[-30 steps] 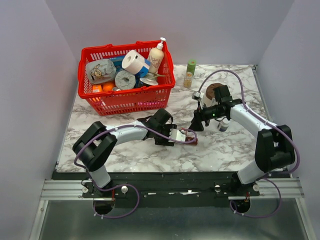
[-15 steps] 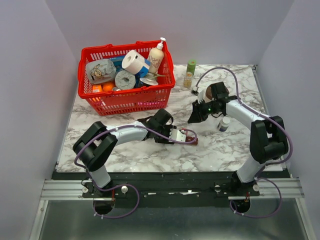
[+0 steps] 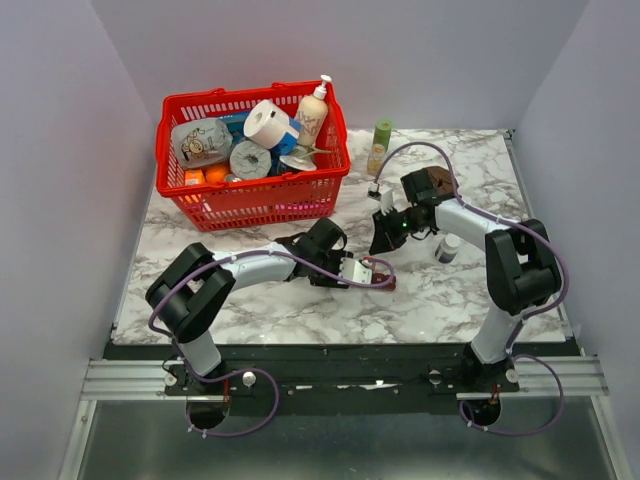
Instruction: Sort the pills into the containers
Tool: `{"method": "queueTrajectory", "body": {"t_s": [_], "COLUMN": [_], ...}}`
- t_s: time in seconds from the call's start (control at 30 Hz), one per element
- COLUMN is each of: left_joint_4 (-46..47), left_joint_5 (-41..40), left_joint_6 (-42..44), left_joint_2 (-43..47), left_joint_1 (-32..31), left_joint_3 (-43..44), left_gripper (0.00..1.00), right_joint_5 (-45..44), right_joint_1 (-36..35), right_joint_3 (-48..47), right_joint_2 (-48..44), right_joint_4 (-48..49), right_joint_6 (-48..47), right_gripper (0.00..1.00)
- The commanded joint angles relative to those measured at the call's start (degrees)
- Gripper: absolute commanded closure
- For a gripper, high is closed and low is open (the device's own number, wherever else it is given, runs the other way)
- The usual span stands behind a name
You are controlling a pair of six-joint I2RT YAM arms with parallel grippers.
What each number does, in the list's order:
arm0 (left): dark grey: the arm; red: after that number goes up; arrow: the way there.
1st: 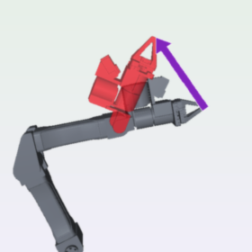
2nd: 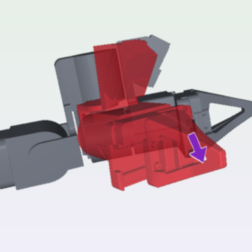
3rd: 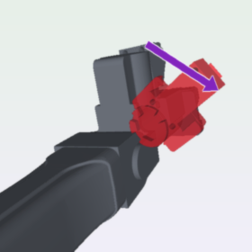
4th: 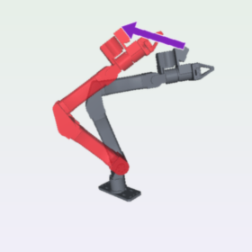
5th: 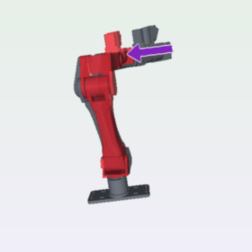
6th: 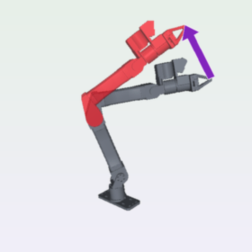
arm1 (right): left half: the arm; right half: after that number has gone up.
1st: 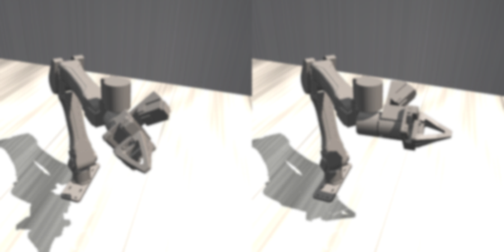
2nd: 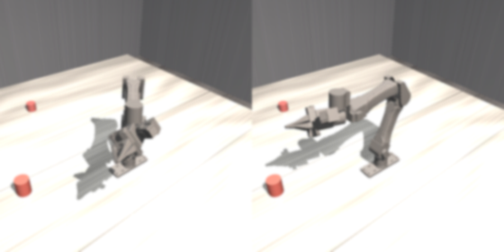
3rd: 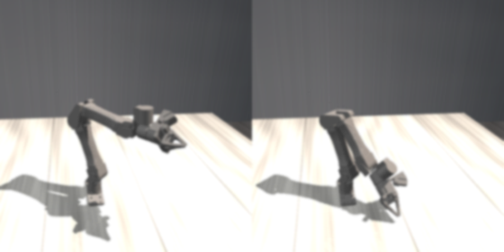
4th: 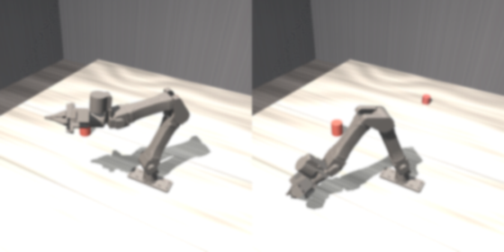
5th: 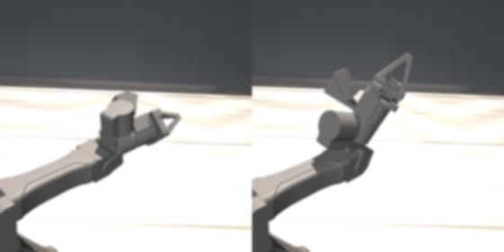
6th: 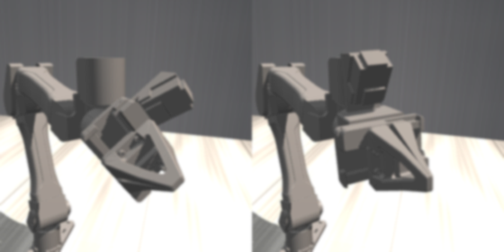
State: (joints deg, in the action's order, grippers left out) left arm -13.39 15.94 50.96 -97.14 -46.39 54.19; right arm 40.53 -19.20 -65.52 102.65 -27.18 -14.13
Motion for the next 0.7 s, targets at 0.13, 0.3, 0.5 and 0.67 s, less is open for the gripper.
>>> {"method": "queueTrajectory", "body": {"t_s": [0.13, 0.3, 0.5, 0.67], "left_joint_4": [-2.0, -2.6, -2.9, -3.1], "left_joint_5": [0.2, 0.0, -0.5, -0.7], "left_joint_6": [-0.9, -1.3, -2.0, -2.5], "left_joint_2": [-0.9, -1.3, -1.9, -2.3], "left_joint_1": [-0.5, -0.5, -0.5, -0.5], "left_joint_3": [1.2, 1.9, 2.6, 3.0], "left_gripper": [0.88, 0.88, 0.88, 0.88], "right_joint_5": [4.4, 6.0, 8.9, 9.5], "right_joint_1": [-0.7, -0.7, -0.7, -0.9], "right_joint_3": [-1.1, -0.9, -0.3, -0.1], "right_joint_2": [-1.2, -1.7, -3.1, -2.7], "right_joint_4": [-4.5, -6.8, -8.5, -9.7], "right_joint_6": [-3.4, -5.6, -7.6, -8.1], "right_gripper": [0.88, 0.89, 0.89, 0.89]}}
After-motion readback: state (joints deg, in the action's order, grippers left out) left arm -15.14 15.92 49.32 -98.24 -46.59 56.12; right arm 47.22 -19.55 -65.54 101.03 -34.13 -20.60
